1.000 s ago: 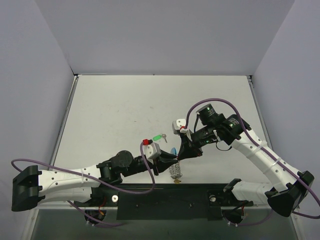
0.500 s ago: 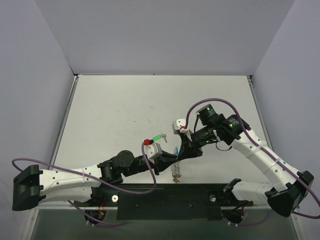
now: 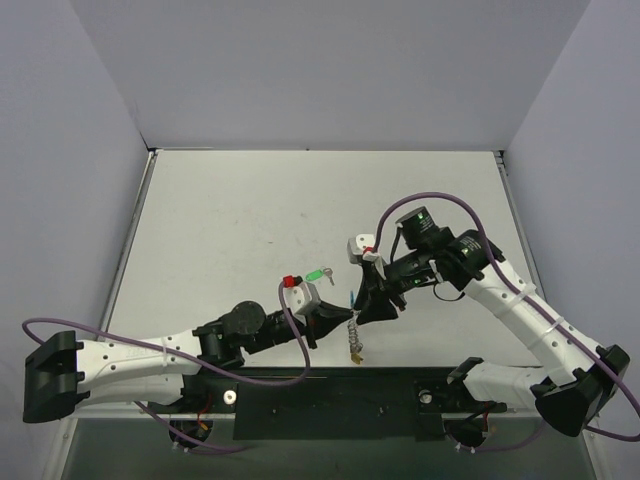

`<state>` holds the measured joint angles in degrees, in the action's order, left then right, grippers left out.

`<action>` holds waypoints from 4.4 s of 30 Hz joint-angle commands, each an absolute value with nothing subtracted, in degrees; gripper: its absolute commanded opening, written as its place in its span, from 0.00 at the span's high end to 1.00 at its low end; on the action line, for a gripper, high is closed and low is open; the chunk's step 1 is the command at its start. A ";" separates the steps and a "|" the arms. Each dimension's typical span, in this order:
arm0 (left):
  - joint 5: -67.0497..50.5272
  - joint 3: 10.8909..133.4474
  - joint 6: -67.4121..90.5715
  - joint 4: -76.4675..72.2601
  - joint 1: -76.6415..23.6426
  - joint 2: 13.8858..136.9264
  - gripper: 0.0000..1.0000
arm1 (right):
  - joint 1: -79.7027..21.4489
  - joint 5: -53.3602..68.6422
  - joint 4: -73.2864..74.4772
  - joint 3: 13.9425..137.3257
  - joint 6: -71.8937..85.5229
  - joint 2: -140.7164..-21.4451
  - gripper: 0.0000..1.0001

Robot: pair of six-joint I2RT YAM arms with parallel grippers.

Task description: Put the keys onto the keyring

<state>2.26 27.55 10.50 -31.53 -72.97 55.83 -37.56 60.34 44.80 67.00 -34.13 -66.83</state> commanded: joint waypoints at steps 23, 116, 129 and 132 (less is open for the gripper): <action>4.22 25.66 14.32 -40.87 -73.04 52.38 1.00 | -36.74 62.58 45.88 67.15 -40.96 -66.80 0.62; 9.05 21.89 20.30 -47.46 -73.04 52.74 0.89 | -36.47 66.80 39.90 66.27 -32.34 -66.45 1.00; 7.74 22.94 20.65 -47.29 -73.04 54.58 0.82 | -36.47 66.88 39.64 66.27 -31.99 -66.45 1.00; 7.65 23.03 20.57 -47.11 -73.04 54.58 0.83 | -36.47 66.97 39.55 66.27 -31.91 -66.53 1.00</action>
<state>7.73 20.71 20.47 -45.21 -73.01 54.46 -36.40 63.48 40.07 66.19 -32.53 -67.96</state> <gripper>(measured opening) 0.179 0.006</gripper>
